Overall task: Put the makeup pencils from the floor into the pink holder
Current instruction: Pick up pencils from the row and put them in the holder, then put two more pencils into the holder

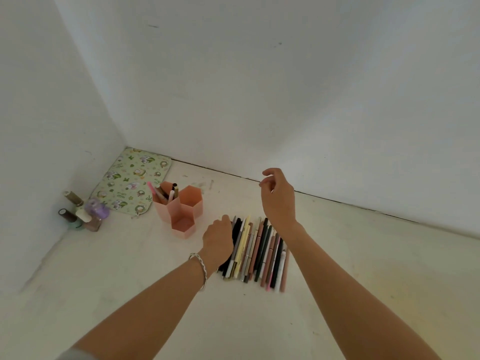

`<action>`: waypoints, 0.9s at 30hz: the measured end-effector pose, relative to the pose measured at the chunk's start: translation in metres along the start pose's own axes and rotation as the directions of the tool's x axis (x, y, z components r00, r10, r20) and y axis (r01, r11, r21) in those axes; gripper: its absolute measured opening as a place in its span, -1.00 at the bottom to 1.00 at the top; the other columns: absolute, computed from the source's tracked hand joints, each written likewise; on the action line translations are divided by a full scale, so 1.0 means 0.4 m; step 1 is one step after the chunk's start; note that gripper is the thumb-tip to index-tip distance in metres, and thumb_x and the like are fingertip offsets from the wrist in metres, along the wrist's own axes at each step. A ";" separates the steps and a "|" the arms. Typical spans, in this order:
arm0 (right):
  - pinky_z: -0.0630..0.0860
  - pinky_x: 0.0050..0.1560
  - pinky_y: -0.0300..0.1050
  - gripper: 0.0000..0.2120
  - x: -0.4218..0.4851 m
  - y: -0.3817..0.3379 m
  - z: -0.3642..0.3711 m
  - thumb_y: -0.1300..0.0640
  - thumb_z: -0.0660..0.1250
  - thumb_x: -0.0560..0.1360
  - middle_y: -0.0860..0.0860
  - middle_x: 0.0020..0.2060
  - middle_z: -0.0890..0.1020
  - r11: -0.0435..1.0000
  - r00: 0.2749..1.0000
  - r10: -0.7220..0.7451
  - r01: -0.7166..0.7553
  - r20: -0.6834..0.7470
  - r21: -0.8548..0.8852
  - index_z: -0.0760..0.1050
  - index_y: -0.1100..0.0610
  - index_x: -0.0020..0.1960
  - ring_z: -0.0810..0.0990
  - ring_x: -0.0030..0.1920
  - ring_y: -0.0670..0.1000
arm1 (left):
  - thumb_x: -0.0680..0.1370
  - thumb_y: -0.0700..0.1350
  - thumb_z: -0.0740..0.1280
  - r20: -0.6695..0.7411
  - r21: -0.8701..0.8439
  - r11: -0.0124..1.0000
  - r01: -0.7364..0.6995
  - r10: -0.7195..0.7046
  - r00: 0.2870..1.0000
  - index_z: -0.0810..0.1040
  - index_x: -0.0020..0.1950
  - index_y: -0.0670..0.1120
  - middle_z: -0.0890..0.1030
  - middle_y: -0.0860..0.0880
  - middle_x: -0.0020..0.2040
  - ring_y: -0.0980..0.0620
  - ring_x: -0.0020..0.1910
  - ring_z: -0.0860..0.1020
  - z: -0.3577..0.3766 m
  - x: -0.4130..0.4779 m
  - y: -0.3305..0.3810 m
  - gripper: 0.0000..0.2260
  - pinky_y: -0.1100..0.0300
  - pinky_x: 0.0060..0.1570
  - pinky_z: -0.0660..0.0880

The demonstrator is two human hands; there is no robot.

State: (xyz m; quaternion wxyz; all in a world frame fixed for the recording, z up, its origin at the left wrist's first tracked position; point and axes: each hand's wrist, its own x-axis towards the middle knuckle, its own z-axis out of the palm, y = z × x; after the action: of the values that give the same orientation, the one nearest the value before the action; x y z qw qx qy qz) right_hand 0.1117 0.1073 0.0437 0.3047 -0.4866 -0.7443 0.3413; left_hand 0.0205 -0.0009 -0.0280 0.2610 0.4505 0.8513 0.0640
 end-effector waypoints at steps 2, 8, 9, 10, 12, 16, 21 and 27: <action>0.53 -0.28 -0.04 -0.78 -0.004 0.009 0.000 0.27 0.16 0.57 0.12 -0.25 0.64 1.000 1.000 0.008 -0.008 0.026 -0.012 0.44 0.01 0.10 0.50 -0.40 0.02 | 0.57 -0.24 0.30 0.013 -0.060 0.997 0.038 -0.038 0.999 0.33 0.28 -0.17 0.54 -0.15 0.14 -0.13 0.10 0.56 0.000 0.008 -0.002 -0.69 0.10 -0.02 0.48; 0.54 -0.30 -0.04 -0.78 -0.016 0.020 0.031 0.26 0.15 0.58 0.10 -0.24 0.64 0.999 0.996 0.034 -0.032 0.084 -0.032 0.45 0.02 0.12 0.52 -0.39 0.00 | 0.53 -0.31 0.28 0.056 -0.230 0.968 0.096 -0.085 0.995 0.49 0.14 -0.18 0.58 -0.14 0.11 -0.11 0.09 0.55 -0.027 0.025 -0.028 -0.80 0.08 0.06 0.51; 0.53 -0.32 -0.05 -0.78 -0.017 0.021 0.037 0.25 0.15 0.58 0.09 -0.24 0.64 0.999 0.995 0.044 -0.041 0.094 -0.035 0.45 0.01 0.12 0.51 -0.41 -0.02 | 0.53 -0.32 0.26 0.051 -0.216 0.973 0.082 -0.073 0.996 0.48 0.15 -0.18 0.58 -0.14 0.11 -0.10 0.08 0.55 -0.033 0.026 -0.031 -0.79 0.09 0.03 0.50; 0.52 -0.33 -0.07 -0.78 -0.018 0.022 0.043 0.25 0.14 0.58 0.07 -0.23 0.63 0.998 0.994 0.050 -0.047 0.102 -0.036 0.45 0.02 0.13 0.50 -0.41 -0.04 | 0.54 -0.29 0.28 0.057 -0.183 0.981 0.059 -0.049 0.997 0.46 0.17 -0.17 0.58 -0.13 0.10 -0.11 0.08 0.56 -0.039 0.025 -0.035 -0.78 0.10 0.01 0.50; 0.49 -0.32 -0.12 -0.79 -0.021 0.022 0.054 0.25 0.15 0.58 0.05 -0.23 0.63 0.998 0.992 0.063 -0.060 0.112 -0.031 0.45 0.03 0.13 0.49 -0.41 -0.06 | 0.56 -0.20 0.32 0.081 -0.098 0.995 0.028 -0.020 0.996 0.42 0.19 -0.17 0.55 -0.13 0.12 -0.12 0.09 0.56 -0.040 0.017 -0.036 -0.77 0.10 -0.02 0.48; 0.47 -0.34 -0.16 -0.79 -0.025 0.025 0.064 0.24 0.15 0.58 0.06 -0.24 0.63 0.998 0.991 0.061 -0.058 0.120 -0.025 0.45 0.02 0.12 0.46 -0.44 -0.09 | 0.59 -0.23 0.22 0.047 -0.053 0.997 0.057 -0.055 0.997 0.37 0.21 -0.18 0.53 -0.15 0.13 -0.12 0.08 0.56 -0.013 0.006 -0.036 -0.80 0.13 -0.07 0.46; 0.42 -0.41 -0.28 -0.78 -0.018 0.038 0.051 0.25 0.15 0.58 0.00 -0.27 0.62 0.997 0.991 0.076 -0.075 0.107 -0.009 0.45 -0.01 0.11 0.44 -0.48 -0.15 | 0.57 -0.30 0.23 0.084 -0.136 0.983 0.119 -0.108 0.991 0.41 0.18 -0.21 0.56 -0.16 0.11 -0.12 0.08 0.57 -0.013 0.008 -0.036 -0.81 0.17 -0.14 0.42; 0.44 -0.35 -0.22 -0.81 -0.005 0.042 0.071 0.24 0.17 0.56 -0.02 -0.24 0.61 0.994 0.991 0.089 -0.082 0.101 -0.071 0.48 0.03 0.08 0.48 -0.41 -0.13 | 0.57 -0.24 0.27 -0.103 -0.414 0.910 0.008 -0.055 0.993 0.38 0.21 -0.15 0.60 -0.08 -0.05 -0.02 -0.12 0.61 -0.143 0.036 -0.016 -0.77 0.10 -0.11 0.59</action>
State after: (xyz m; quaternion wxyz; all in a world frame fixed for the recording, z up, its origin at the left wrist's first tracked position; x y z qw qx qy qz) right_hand 0.0985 0.1044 0.0135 0.2342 -0.5094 -0.7485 0.3541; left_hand -0.0195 0.0140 0.0129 0.3030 0.3670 0.8391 0.2634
